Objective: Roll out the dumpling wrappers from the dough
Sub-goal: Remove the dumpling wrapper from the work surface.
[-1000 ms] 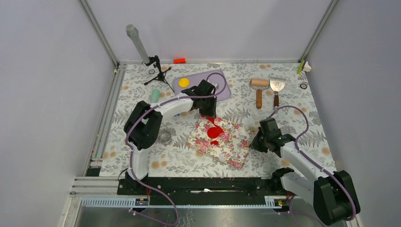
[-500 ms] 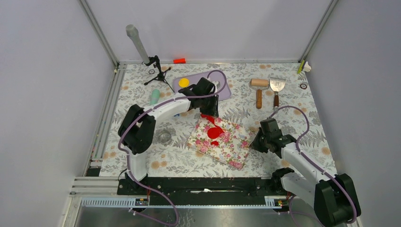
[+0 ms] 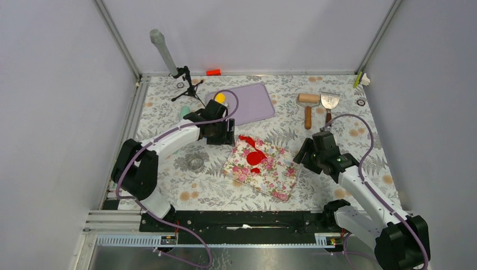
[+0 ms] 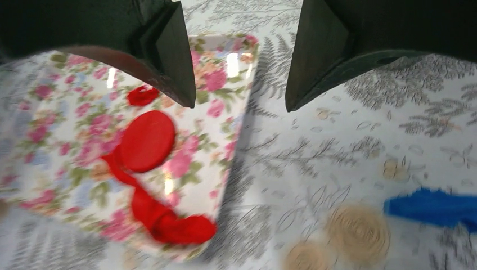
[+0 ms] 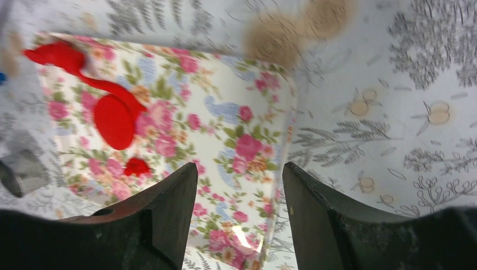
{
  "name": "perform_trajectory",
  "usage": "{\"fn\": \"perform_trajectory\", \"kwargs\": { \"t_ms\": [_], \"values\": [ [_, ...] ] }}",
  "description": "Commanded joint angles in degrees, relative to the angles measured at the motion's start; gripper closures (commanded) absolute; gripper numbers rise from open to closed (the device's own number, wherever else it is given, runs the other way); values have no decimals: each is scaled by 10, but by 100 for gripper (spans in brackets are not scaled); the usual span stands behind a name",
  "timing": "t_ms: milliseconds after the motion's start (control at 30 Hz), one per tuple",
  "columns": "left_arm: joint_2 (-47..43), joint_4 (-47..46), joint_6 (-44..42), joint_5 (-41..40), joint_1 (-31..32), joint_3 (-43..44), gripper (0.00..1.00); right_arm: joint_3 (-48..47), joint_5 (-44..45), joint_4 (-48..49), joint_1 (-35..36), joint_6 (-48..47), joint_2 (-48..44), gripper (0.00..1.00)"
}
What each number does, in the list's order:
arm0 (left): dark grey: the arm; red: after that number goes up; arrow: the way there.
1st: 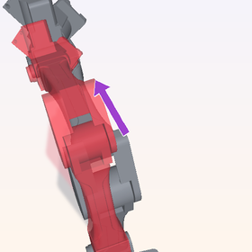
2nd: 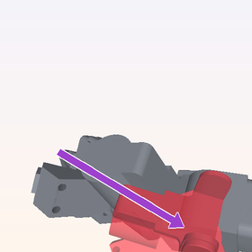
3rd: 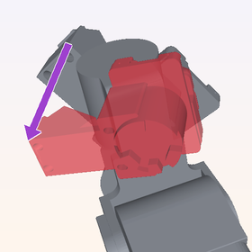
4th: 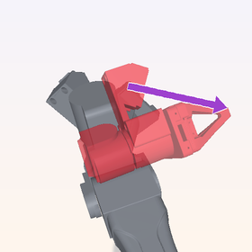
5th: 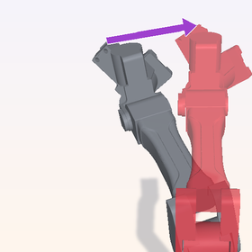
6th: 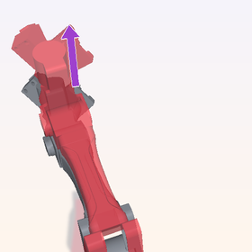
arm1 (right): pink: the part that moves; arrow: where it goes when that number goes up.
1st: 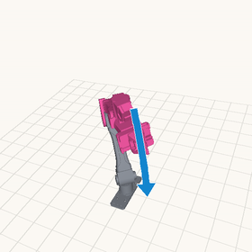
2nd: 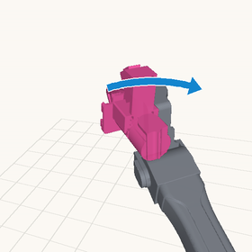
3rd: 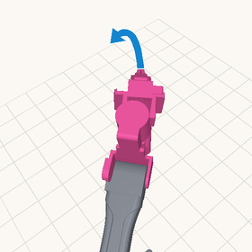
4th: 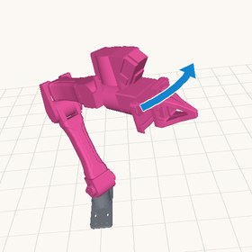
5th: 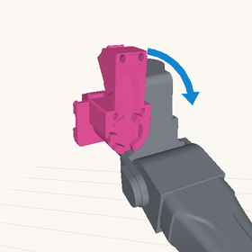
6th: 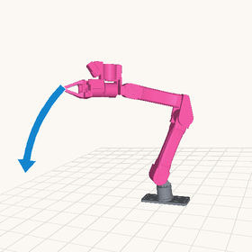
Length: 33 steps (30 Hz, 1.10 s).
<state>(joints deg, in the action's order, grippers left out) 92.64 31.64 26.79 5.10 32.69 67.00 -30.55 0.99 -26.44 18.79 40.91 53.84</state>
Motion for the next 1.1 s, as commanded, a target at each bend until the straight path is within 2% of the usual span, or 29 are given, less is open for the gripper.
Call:
{"fn": "perform_trajectory", "kwargs": {
  "t_ms": [0, 167, 433, 600, 667, 733, 867, 967, 1067],
  "values": [
    [8, -9, 1, 1, -10, -43, 37, -68, 19, -4, -1, -29, 3, 36],
    [30, -50, 14, -31, -9, -70, 41, -89, 2, -4, -1, -32, 9, 36],
    [32, -92, 30, -5, -3, -97, 43, -75, -8, 3, -1, -30, 4, 36],
    [48, -97, 32, 2, 8, -97, 49, -79, -59, 35, 0, -26, 21, 39],
    [50, -100, 36, 6, 16, -100, 50, -78, -90, 65, -1, -18, 37, 47],
    [50, -104, 40, 6, 26, -102, 53, -77, -124, 97, 2, -7, 62, 63],
    [48, -107, 49, 10, 33, -111, 73, -105, -135, 136, 40, 6, 130, 91],
    [35, -111, 50, 30, 35, -127, 79, -119, -137, 173, 70, 23, 174, 100],
    [14, -111, 59, 42, 36, -149, 86, -131, -139, 206, 98, 43, 215, 100]
  ]
}}
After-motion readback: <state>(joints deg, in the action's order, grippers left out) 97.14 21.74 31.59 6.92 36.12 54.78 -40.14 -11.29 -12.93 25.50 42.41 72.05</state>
